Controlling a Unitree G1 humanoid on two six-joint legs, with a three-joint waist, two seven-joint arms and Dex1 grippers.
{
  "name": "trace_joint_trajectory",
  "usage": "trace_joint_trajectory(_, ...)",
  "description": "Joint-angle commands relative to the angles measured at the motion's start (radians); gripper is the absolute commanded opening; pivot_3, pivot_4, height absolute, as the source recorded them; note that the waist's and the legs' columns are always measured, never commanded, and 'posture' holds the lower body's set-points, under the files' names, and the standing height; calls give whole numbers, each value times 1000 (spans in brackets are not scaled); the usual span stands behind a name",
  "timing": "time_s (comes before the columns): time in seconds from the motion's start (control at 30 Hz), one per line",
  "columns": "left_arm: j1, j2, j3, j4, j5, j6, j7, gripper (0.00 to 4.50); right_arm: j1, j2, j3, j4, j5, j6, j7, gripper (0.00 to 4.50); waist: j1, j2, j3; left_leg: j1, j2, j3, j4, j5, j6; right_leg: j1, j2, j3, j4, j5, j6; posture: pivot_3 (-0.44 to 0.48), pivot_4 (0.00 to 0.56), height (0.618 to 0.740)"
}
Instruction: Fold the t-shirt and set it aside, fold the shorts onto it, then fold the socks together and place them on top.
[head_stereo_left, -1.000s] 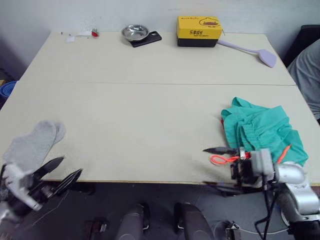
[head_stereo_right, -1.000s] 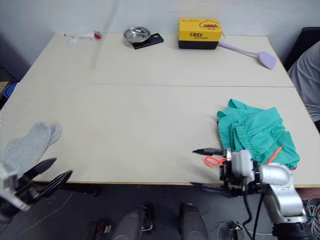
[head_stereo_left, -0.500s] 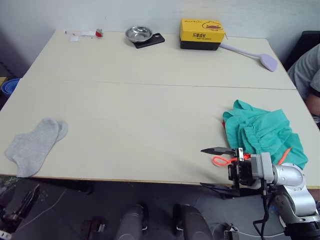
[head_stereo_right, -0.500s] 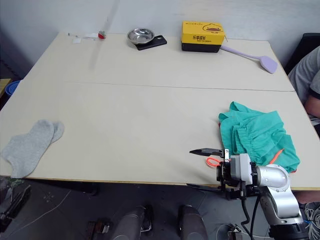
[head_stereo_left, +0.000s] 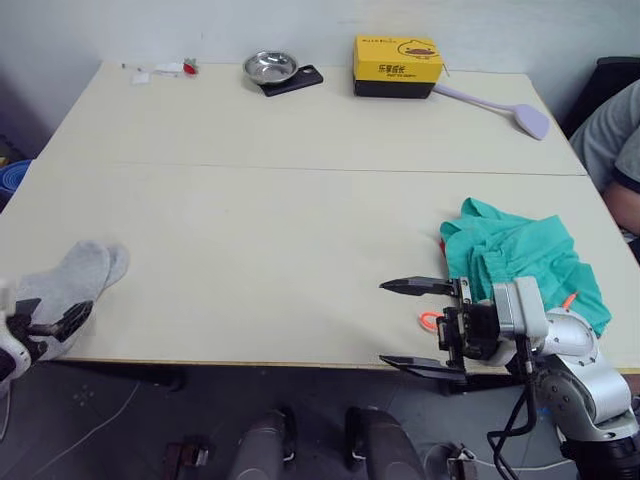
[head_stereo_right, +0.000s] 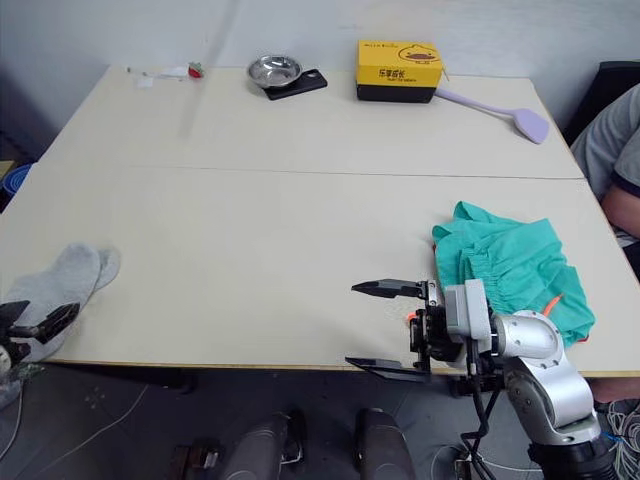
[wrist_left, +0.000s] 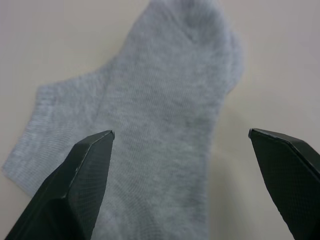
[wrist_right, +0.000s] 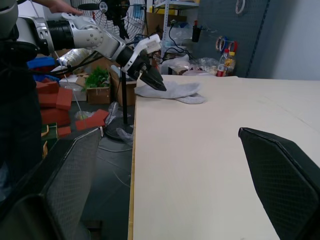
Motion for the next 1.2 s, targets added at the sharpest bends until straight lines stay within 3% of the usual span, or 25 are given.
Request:
trace_joint_trajectory(0.03, -69, 52, -90, 114, 79, -6, -42, 4500, -12, -9, 1, -31, 13, 11, 1, 4456, 0, 0, 0, 0, 0, 0, 0, 0, 0, 0, 0, 0, 0, 0, 0, 0, 150, 740)
trace_joint_trajectory(0.17, -180, 88, -177, 278, 150, -44, -88, 4500, -34, -2, 4, -28, 6, 23, -9, 4456, 3, 4, -2, 0, 0, 0, 0, 1, -2, 0, 0, -1, 1, 0, 0, 0, 150, 740)
trace_joint_trajectory(0.23, -212, 113, -226, 349, 196, -90, -121, 4126, -46, -3, 2, -23, -2, 23, -13, 4500, 3, 4, -2, 2, 0, 0, 0, 1, -2, 1, 0, -1, 2, 0, 0, 0, 150, 740)
trace_joint_trajectory(0.37, -306, 132, -291, 493, 229, -136, -198, 2935, -75, -8, -16, 8, -10, 21, -18, 4500, 2, 7, -3, 14, 1, 0, -5, 2, -4, 6, 0, -1, 3, -1, -3, 0, 150, 740)
trace_joint_trajectory(0.57, -482, 126, -361, 673, 288, -244, -282, 1010, -84, -13, -19, 22, -17, 22, -14, 4500, 9, 16, -8, 14, 1, 1, -5, 2, -4, 6, 0, -1, 6, -1, -4, 0, 150, 740)
trace_joint_trajectory(0.67, -543, 94, -373, 658, 269, -322, -371, 33, -79, -19, -25, 19, -24, 24, -18, 4500, 22, 16, -8, 13, 1, 1, -4, 3, -5, 6, 0, -1, 7, -1, -4, 0, 150, 740)
trace_joint_trajectory(0.77, -550, 57, -407, 503, 240, -288, -437, 33, -50, -40, -47, 10, -32, 23, -18, 4500, 34, 15, -8, 13, 1, 2, -2, 2, -4, 6, -1, -1, 6, -1, -4, 0, 150, 740)
trace_joint_trajectory(0.9, -477, -4, -439, 139, 171, -166, -441, 33, -1, -78, -96, -3, -31, 20, -29, 4500, 41, 13, -9, 10, 0, 2, -2, 0, -1, 8, -2, 0, 3, -1, -4, 0, 150, 740)
trace_joint_trajectory(1.07, -502, -140, -511, -99, 149, 3, -313, 33, 64, -100, -148, 24, -46, 9, -36, 4500, 29, 11, -9, 8, 0, 3, -1, 3, -2, 7, -1, -1, 4, -1, -4, 0, 150, 740)
trace_joint_trajectory(1.2, -561, -323, -687, -197, 208, 96, -188, 33, 128, -127, -194, 62, -68, -6, -12, 4500, 34, 9, -8, 8, 0, 4, 6, 5, 3, 9, 0, -2, 7, -2, -1, 0, 150, 740)
